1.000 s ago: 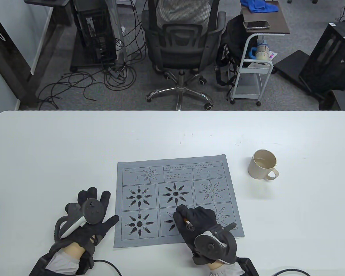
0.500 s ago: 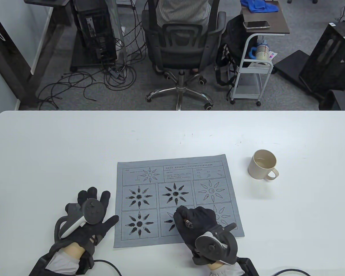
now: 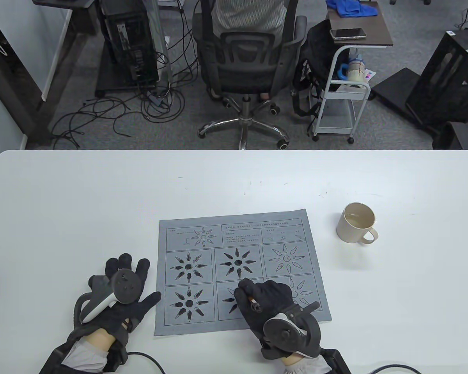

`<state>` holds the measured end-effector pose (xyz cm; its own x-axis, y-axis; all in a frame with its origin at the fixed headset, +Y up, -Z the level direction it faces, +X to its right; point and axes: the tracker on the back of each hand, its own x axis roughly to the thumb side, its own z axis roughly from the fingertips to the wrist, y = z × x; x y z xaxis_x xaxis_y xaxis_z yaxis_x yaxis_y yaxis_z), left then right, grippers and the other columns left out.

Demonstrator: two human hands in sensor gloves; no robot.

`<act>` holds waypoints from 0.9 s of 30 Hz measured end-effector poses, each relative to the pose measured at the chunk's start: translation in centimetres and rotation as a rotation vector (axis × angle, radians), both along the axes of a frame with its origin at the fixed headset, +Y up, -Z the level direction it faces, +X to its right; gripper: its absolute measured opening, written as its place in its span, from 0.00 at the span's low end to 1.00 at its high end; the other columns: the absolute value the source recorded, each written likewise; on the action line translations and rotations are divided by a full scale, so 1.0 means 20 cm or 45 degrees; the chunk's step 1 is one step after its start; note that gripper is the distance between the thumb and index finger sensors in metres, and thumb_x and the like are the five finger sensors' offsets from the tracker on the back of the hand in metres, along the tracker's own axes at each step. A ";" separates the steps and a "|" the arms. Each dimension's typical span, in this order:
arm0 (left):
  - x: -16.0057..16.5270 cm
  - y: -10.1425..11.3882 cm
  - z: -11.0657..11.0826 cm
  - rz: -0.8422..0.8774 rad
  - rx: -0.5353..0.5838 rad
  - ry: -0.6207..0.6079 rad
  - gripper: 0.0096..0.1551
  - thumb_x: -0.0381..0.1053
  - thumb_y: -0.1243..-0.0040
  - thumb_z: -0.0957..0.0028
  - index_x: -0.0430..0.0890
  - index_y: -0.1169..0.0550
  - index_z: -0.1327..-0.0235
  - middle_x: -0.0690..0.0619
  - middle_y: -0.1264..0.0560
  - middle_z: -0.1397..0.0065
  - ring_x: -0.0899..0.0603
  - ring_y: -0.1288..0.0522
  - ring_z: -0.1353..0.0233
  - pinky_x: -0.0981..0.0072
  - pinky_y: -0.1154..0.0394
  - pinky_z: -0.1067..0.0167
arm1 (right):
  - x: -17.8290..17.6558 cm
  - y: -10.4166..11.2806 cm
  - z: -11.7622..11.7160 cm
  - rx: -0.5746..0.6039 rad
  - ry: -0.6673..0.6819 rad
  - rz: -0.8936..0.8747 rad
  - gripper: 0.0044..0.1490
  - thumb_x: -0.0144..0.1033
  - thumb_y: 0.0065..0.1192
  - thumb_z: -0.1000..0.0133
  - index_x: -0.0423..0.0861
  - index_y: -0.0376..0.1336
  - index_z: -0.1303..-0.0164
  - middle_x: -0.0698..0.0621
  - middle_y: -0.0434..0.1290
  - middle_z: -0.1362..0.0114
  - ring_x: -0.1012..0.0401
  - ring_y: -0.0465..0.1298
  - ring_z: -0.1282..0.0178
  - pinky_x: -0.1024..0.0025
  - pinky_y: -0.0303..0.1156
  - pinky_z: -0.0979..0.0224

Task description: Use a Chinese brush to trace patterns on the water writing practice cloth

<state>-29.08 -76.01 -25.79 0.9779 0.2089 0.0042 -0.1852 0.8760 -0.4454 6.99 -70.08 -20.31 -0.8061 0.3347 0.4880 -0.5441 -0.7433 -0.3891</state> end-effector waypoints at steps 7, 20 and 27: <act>0.00 0.00 0.00 -0.001 0.000 0.000 0.50 0.76 0.64 0.48 0.66 0.74 0.29 0.51 0.82 0.24 0.37 0.83 0.26 0.23 0.74 0.33 | 0.00 0.00 0.00 0.007 0.010 -0.008 0.23 0.46 0.67 0.43 0.40 0.77 0.54 0.45 0.89 0.62 0.53 0.84 0.63 0.52 0.76 0.49; 0.00 0.00 0.00 0.000 0.000 0.001 0.50 0.76 0.64 0.48 0.66 0.74 0.29 0.51 0.82 0.24 0.37 0.83 0.26 0.23 0.74 0.33 | 0.00 0.00 0.00 0.019 0.009 -0.010 0.22 0.46 0.67 0.43 0.40 0.77 0.55 0.45 0.88 0.63 0.54 0.84 0.64 0.52 0.76 0.50; 0.00 0.00 0.00 -0.001 -0.001 0.000 0.50 0.76 0.64 0.48 0.66 0.74 0.29 0.51 0.82 0.24 0.37 0.83 0.26 0.23 0.74 0.33 | 0.00 0.00 0.01 0.030 0.012 -0.020 0.22 0.46 0.65 0.42 0.40 0.76 0.54 0.45 0.87 0.62 0.54 0.83 0.63 0.52 0.75 0.49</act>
<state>-29.07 -75.99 -25.77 0.9780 0.2084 0.0038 -0.1849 0.8756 -0.4461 7.01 -70.06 -20.13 -0.7963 0.3353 0.5034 -0.5593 -0.7253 -0.4015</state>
